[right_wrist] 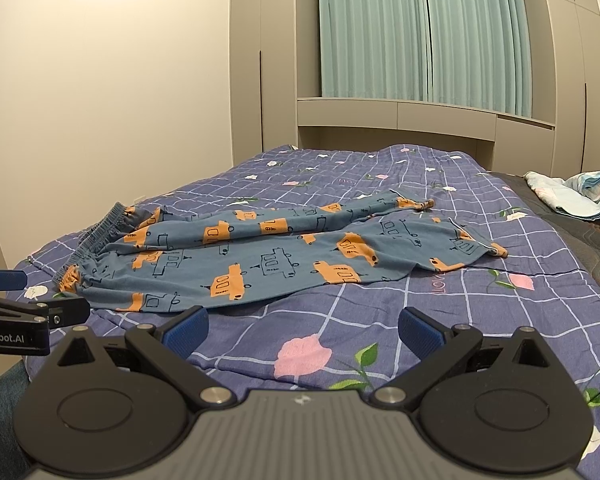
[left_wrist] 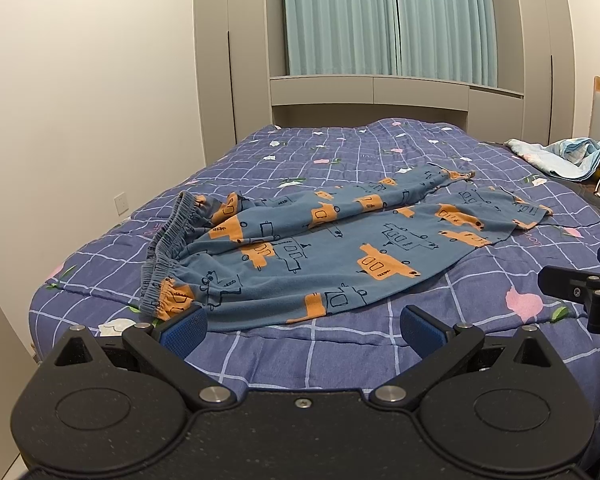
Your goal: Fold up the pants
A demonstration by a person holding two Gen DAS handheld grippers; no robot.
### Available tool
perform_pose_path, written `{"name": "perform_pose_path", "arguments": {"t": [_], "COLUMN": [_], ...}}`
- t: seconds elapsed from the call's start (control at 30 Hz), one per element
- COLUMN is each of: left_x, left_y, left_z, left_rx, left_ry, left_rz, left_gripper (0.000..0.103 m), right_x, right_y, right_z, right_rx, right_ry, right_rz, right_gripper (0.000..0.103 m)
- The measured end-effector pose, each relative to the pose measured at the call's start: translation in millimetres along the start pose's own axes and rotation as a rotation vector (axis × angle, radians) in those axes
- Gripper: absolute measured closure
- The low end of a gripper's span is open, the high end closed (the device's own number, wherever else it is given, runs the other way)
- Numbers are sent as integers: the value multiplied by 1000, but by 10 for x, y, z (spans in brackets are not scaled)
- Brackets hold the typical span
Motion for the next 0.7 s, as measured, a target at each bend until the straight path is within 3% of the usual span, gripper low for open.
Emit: {"name": "perform_pose_path", "arguments": {"t": [0.7], "left_x": [0], "left_y": [1], "left_z": [3], "left_rx": [-3], "left_ry": [0], "left_rz": [1], "left_gripper": [1], "right_x": [-8], "right_y": [23], "right_z": [5], "right_rx": [-11], "right_ry": [1], "right_rz": [3], "right_gripper": [0]}}
Point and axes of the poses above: each gripper's, at about its wrist camera, not at the fingertips, and z roughly the way its jaws point, x to its right, y to its underside, the point moved 8 cm from there along z, roughly the way its jaws point, and after that the axes turned 1 degree about -y, right-handed, at the moved point
